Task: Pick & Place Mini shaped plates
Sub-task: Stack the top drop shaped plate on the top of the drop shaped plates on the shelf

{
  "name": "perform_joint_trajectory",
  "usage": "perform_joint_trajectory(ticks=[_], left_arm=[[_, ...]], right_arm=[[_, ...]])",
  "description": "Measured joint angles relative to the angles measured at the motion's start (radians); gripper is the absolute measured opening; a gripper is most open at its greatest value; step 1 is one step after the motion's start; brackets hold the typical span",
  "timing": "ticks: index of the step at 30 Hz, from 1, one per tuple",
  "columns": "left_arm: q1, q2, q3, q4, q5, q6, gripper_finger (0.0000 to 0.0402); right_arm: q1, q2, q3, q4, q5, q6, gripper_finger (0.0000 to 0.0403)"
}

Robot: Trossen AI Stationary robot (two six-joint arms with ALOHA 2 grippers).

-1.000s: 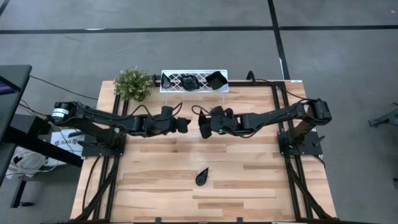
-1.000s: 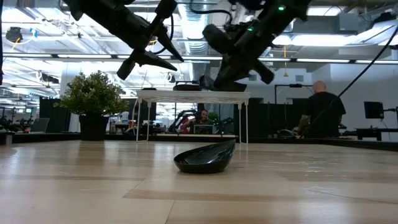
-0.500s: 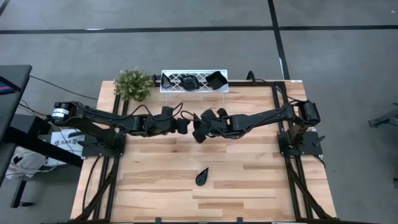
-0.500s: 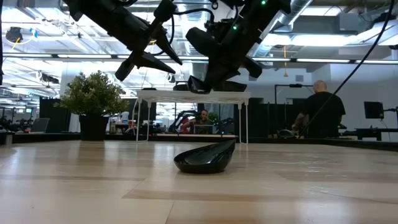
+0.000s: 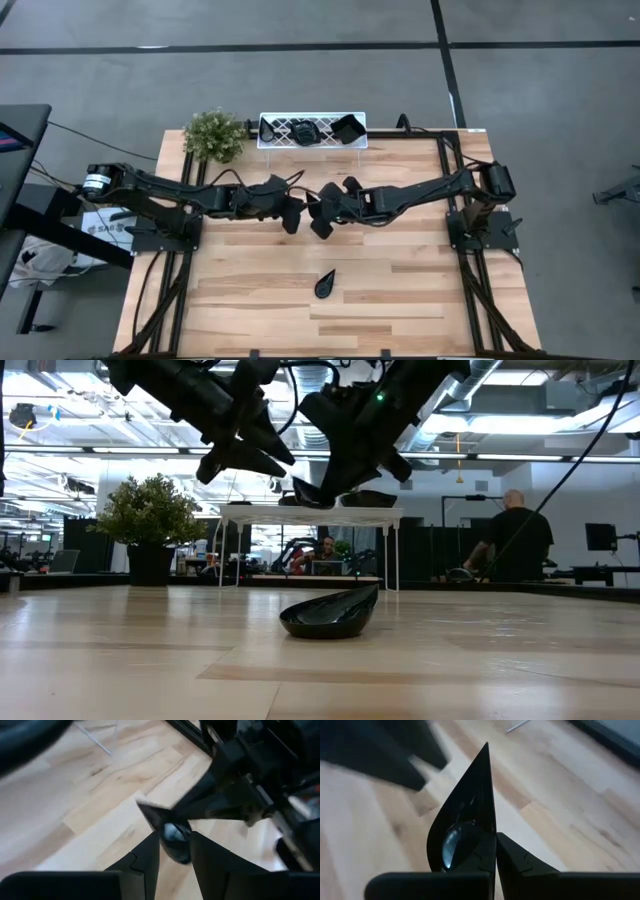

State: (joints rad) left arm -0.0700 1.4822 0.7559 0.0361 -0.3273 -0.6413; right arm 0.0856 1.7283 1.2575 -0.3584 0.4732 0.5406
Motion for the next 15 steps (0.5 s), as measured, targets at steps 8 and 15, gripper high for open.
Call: perform_joint_trajectory(ticks=[8, 15], left_arm=[[-0.003, 0.0, 0.0, -0.002, 0.0, 0.196, 0.0108], [-0.002, 0.0, 0.0, -0.02, 0.012, 0.104, 0.0108]], right_arm=[[0.015, 0.0, 0.0, 0.0, -0.042, -0.009, 0.0], [0.034, 0.0, 0.0, -0.001, 0.001, -0.019, 0.0]])
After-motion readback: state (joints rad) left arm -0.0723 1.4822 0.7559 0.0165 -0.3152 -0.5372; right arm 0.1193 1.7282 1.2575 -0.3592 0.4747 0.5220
